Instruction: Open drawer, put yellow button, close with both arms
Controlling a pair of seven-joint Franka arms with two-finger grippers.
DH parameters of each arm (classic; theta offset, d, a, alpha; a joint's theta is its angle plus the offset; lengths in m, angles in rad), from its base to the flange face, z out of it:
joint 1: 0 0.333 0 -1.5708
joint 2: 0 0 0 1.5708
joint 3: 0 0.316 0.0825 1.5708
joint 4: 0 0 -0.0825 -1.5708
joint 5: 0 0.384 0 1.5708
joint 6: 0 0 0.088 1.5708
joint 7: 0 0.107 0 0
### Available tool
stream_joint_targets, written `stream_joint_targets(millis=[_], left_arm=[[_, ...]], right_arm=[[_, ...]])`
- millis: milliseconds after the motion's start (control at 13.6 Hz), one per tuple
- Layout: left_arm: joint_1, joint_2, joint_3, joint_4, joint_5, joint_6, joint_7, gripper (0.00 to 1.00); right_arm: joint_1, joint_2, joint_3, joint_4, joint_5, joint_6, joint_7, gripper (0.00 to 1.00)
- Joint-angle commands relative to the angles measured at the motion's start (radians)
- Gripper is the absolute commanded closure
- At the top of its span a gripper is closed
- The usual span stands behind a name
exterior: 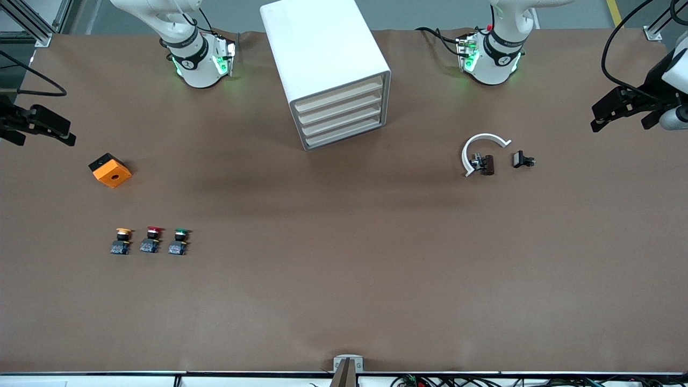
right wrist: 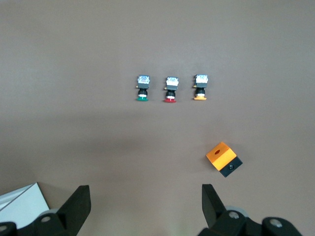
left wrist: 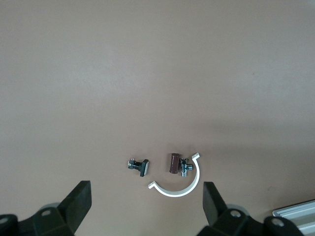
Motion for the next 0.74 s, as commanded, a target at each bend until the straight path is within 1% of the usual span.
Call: stream_joint_targets(millis=[0,147,368,662], left_arm=[[0.018,0.006,-0.018,0.021,0.004,-0.034,0.018,0.00],[0.021,0.015,-0.018,0.038,0.004,-0.034,0.016,0.00],[0.021,0.060,-0.018,0.079,-0.004,-0.034,0.018,0.00],[0.002,0.113,-0.018,0.095,-0.028,-0.034,0.029,0.00]], right_arm=[[-0.006,-0.089,0.004,-0.115,-0.017,0.079,-0.008,0.00],[-0.006,-0.084,0.004,-0.093,-0.017,0.052,-0.006,0.00],[-0.009,-0.077,0.003,-0.074,0.004,0.048,-0.003,0.00],[-0.009,-0.075,0.003,-0.074,0.005,0.048,-0.003,0.00]])
